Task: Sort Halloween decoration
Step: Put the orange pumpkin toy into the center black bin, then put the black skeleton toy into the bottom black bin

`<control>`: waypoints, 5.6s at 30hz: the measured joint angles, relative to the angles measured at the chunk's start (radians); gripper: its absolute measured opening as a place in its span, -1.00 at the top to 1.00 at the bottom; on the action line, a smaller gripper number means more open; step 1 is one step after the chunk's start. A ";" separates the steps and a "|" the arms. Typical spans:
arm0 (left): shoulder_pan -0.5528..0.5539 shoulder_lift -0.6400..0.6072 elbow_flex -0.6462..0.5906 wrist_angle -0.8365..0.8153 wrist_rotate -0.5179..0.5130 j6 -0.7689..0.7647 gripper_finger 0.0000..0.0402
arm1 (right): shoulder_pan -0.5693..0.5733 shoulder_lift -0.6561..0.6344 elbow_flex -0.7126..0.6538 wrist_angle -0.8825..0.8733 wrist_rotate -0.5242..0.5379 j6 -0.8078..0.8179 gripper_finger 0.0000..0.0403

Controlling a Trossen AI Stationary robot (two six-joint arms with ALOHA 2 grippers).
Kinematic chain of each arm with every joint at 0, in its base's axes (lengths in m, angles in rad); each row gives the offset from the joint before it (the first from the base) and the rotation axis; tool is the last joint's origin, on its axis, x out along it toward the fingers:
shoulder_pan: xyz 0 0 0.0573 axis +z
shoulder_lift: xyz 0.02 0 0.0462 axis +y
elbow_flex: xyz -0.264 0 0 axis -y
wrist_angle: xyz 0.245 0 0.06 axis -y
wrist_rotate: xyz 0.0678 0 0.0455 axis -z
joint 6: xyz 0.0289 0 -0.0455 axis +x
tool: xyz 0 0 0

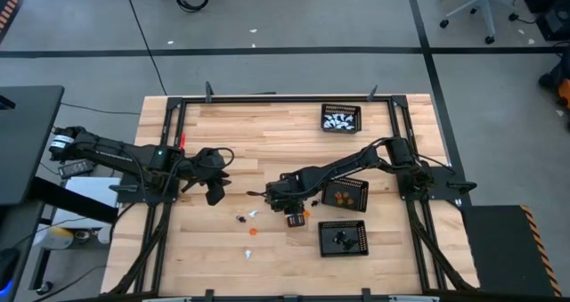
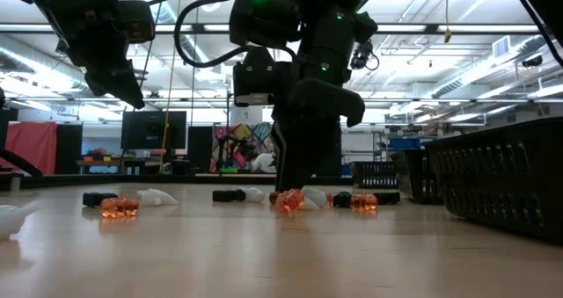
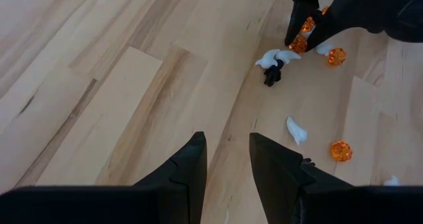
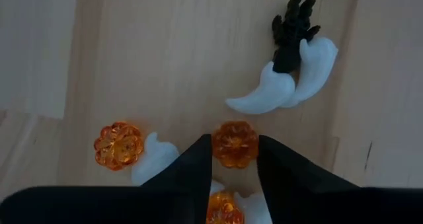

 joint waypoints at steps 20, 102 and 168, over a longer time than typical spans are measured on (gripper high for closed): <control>0.000 0.000 0.000 -0.027 0.000 0.000 0.38 | -0.009 -0.062 0.019 -0.083 0.016 0.036 0.51; 0.000 0.000 0.000 0.017 -0.103 -0.031 0.38 | 0.001 -0.347 -0.168 -0.182 0.008 0.196 0.15; 0.000 0.000 0.000 -0.044 -0.092 -0.034 0.38 | 0.015 -0.203 -0.130 -0.252 0.069 -0.184 0.96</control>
